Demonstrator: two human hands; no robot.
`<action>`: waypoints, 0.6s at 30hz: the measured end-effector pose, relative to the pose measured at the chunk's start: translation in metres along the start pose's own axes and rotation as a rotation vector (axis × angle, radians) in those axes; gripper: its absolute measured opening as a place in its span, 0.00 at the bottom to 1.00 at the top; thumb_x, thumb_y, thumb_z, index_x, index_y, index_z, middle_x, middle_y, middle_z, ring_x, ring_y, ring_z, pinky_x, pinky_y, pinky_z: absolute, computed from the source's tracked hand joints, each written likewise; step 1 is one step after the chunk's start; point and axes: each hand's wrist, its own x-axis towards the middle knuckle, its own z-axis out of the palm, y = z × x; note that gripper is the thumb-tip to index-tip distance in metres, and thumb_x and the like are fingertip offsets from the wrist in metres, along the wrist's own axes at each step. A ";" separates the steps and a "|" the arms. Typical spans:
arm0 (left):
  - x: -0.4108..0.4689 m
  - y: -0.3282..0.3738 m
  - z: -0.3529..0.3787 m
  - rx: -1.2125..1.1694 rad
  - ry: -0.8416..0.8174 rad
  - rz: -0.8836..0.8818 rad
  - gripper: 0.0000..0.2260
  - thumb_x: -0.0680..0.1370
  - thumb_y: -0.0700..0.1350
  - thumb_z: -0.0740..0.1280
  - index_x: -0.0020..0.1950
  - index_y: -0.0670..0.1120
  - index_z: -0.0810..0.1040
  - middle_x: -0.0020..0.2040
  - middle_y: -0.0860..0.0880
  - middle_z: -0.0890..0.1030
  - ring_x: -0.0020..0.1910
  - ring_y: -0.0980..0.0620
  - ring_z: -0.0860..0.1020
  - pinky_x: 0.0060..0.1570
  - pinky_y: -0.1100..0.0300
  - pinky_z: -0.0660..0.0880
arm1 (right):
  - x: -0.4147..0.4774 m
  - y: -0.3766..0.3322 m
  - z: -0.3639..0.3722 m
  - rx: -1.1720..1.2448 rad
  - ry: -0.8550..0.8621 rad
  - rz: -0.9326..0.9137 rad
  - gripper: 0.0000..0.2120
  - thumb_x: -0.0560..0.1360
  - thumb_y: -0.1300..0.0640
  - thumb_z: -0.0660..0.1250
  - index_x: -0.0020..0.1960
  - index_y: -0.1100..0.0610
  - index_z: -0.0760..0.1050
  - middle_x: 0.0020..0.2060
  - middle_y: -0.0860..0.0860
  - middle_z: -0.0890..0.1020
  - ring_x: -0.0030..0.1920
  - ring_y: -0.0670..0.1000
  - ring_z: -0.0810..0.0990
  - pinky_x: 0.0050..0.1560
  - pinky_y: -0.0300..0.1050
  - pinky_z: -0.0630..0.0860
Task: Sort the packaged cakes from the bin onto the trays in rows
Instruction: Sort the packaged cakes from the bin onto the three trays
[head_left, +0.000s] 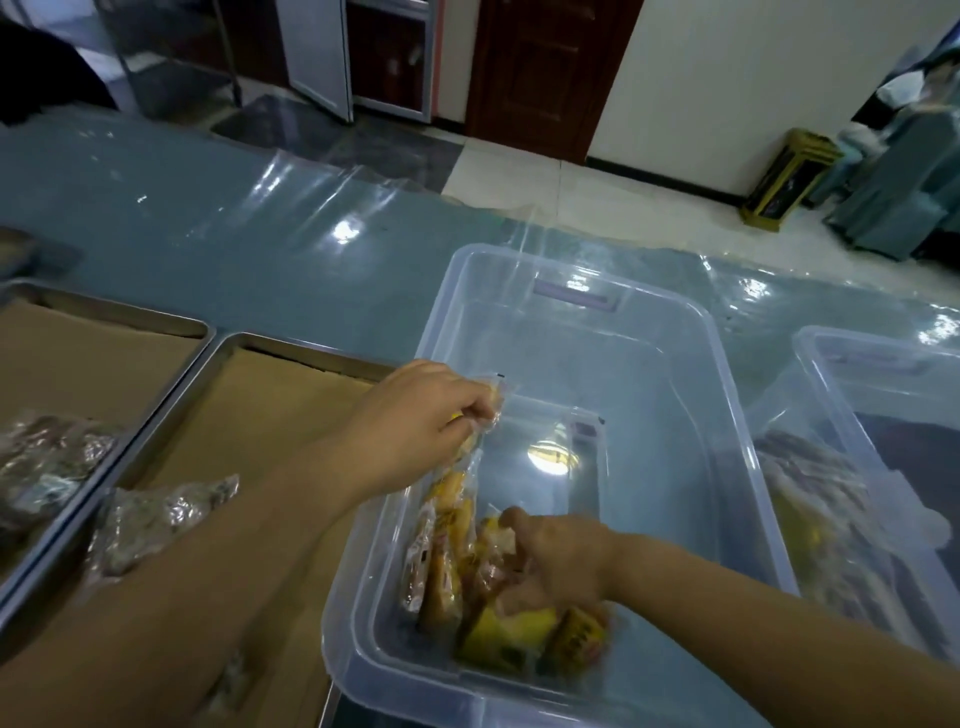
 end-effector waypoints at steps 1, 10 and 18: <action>0.000 0.001 0.000 0.004 -0.005 -0.003 0.08 0.77 0.47 0.62 0.52 0.56 0.79 0.48 0.57 0.79 0.49 0.59 0.73 0.48 0.58 0.73 | 0.000 0.000 0.002 -0.014 -0.049 0.001 0.36 0.67 0.36 0.69 0.67 0.50 0.59 0.58 0.52 0.77 0.53 0.53 0.77 0.50 0.44 0.72; 0.002 0.007 0.000 0.087 -0.012 -0.033 0.09 0.77 0.46 0.63 0.54 0.54 0.80 0.49 0.56 0.80 0.51 0.57 0.74 0.52 0.58 0.71 | -0.010 -0.008 -0.024 -0.129 0.154 -0.076 0.21 0.66 0.47 0.74 0.52 0.52 0.68 0.44 0.50 0.74 0.42 0.50 0.71 0.36 0.42 0.64; -0.008 0.028 -0.003 -0.116 -0.196 -0.059 0.38 0.63 0.67 0.71 0.70 0.60 0.62 0.63 0.61 0.72 0.60 0.60 0.68 0.56 0.59 0.68 | -0.053 -0.008 -0.098 0.297 0.604 -0.179 0.18 0.61 0.52 0.77 0.45 0.48 0.71 0.35 0.43 0.78 0.34 0.43 0.76 0.34 0.38 0.74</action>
